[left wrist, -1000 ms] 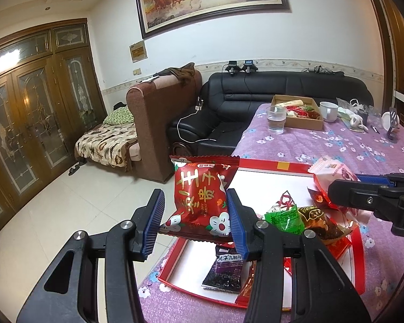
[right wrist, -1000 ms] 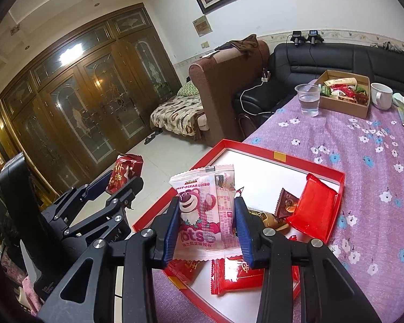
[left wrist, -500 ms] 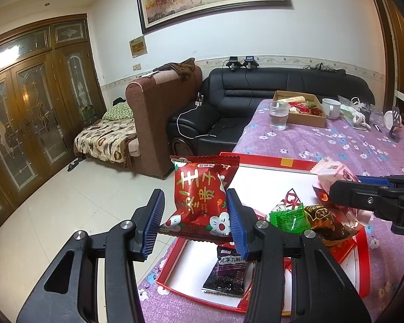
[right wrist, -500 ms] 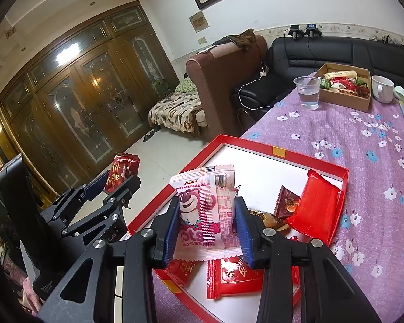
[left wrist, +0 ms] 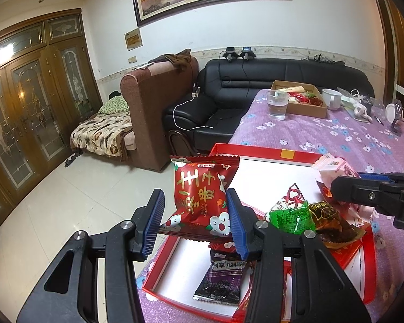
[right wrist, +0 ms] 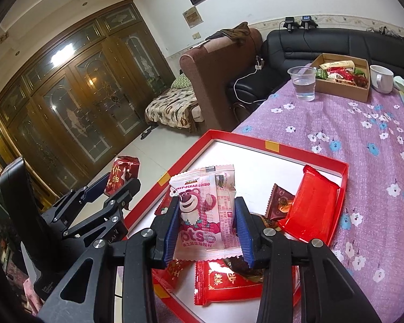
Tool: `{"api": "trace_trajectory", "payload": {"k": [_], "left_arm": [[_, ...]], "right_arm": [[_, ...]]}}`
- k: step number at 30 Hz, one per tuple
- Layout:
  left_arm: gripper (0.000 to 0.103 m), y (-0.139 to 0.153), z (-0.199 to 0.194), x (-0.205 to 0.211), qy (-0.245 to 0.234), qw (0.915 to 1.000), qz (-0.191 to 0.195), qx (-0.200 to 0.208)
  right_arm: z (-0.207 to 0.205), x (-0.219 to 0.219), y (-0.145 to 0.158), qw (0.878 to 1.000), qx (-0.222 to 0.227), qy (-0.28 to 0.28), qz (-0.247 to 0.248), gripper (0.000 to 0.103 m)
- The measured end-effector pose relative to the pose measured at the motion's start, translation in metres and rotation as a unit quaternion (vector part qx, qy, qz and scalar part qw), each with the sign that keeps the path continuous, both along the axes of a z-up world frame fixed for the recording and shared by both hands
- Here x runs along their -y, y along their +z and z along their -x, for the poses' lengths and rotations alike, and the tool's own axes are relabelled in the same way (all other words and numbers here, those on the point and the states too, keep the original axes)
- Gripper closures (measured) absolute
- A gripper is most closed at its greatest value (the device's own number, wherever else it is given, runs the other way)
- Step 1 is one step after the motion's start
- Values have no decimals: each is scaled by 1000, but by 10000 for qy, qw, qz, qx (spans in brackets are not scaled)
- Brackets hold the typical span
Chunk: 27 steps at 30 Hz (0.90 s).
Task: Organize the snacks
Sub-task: 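Hold both packets above the tray, then open both tools to release them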
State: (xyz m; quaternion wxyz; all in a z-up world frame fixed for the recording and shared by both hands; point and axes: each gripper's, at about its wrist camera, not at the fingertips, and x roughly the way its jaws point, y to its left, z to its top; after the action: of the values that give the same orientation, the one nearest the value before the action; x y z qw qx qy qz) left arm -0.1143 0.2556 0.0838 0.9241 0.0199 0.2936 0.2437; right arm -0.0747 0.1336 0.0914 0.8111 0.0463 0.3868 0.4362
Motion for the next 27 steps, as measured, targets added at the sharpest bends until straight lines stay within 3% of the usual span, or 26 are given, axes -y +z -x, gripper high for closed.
{"api": "trace_trajectory", "payload": {"k": [27], "left_arm": [[58,-26,-36,5,-164,9987,101,-463]], "right_arm": [[-29,9,-22,9994,-295,-160,27,62]]}}
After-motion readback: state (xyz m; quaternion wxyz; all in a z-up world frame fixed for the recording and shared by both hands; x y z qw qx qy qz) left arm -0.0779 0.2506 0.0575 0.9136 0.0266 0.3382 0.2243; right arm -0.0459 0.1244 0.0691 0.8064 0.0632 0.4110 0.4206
